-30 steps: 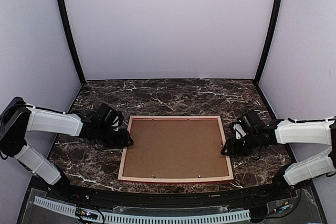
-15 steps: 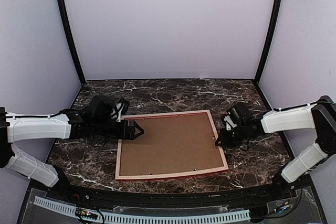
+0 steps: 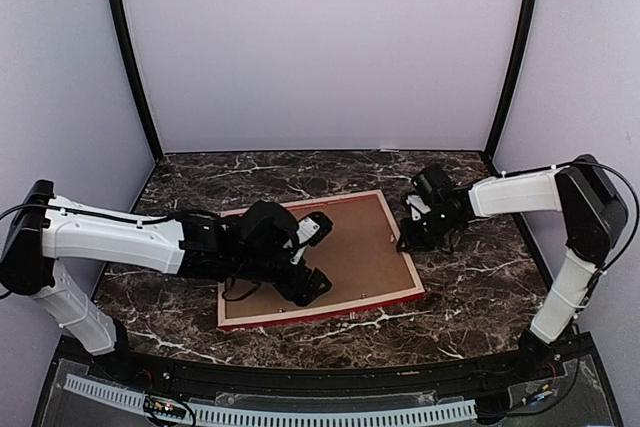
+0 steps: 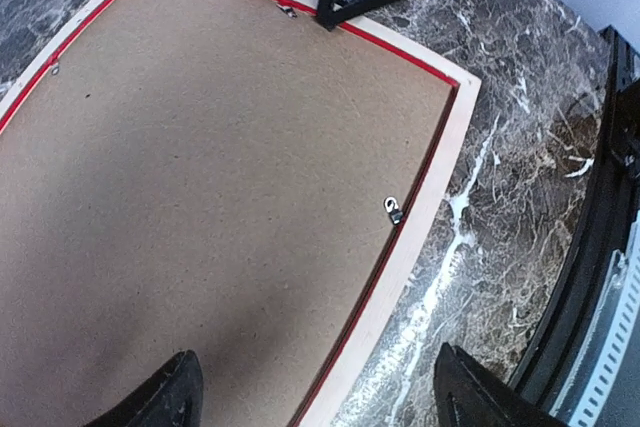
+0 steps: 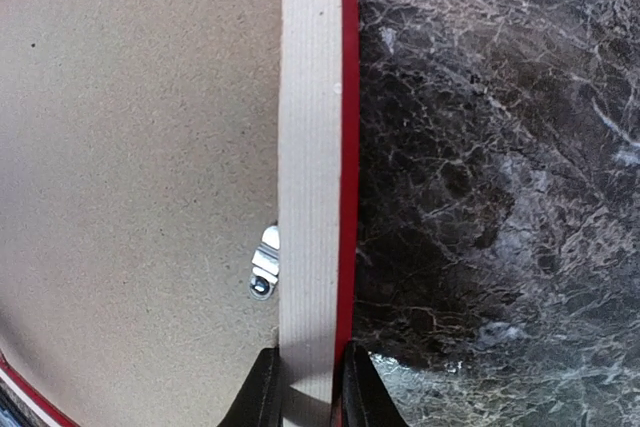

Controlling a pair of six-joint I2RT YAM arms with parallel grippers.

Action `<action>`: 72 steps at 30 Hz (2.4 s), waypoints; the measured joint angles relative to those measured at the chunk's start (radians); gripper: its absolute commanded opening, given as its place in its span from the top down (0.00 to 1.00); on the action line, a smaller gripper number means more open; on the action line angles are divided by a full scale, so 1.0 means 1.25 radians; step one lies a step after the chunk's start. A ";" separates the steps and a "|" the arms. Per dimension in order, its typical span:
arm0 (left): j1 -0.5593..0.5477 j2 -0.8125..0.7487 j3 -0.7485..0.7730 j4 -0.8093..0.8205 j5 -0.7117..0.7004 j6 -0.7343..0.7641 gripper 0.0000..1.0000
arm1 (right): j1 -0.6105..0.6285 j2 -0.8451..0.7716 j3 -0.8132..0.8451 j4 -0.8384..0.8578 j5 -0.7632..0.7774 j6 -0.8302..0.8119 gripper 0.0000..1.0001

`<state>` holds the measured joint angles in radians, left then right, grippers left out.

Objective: Put the photo into the frame
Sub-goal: Turn over the photo frame.

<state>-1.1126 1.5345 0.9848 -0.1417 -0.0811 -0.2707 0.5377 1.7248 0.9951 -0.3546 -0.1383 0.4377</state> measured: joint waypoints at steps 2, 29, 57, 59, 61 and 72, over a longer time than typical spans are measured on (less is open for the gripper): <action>-0.033 0.036 0.030 -0.023 -0.043 0.027 0.17 | -0.006 0.000 0.020 -0.029 -0.005 -0.015 1.00; -0.241 0.268 0.116 -0.241 -0.462 0.142 0.17 | -0.033 -0.066 0.085 -0.241 -0.083 -0.072 1.00; -0.274 0.252 0.117 -0.334 -0.617 0.177 0.75 | -0.035 -0.093 0.085 -0.229 -0.117 -0.104 0.54; -0.274 0.234 0.119 -0.341 -0.620 0.181 0.76 | -0.035 -0.104 0.090 -0.235 -0.116 -0.108 0.52; -0.273 0.215 0.125 -0.347 -0.624 0.187 0.79 | -0.038 -0.112 0.098 -0.241 -0.111 -0.113 0.51; -0.265 0.091 0.160 -0.398 -0.641 0.320 1.00 | -0.055 -0.185 0.224 -0.294 -0.052 -0.120 0.47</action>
<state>-1.4433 1.6478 1.1847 -0.6392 -0.8822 0.1295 0.4690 1.4940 1.2747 -0.7227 -0.2031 0.2874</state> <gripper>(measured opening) 0.240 0.521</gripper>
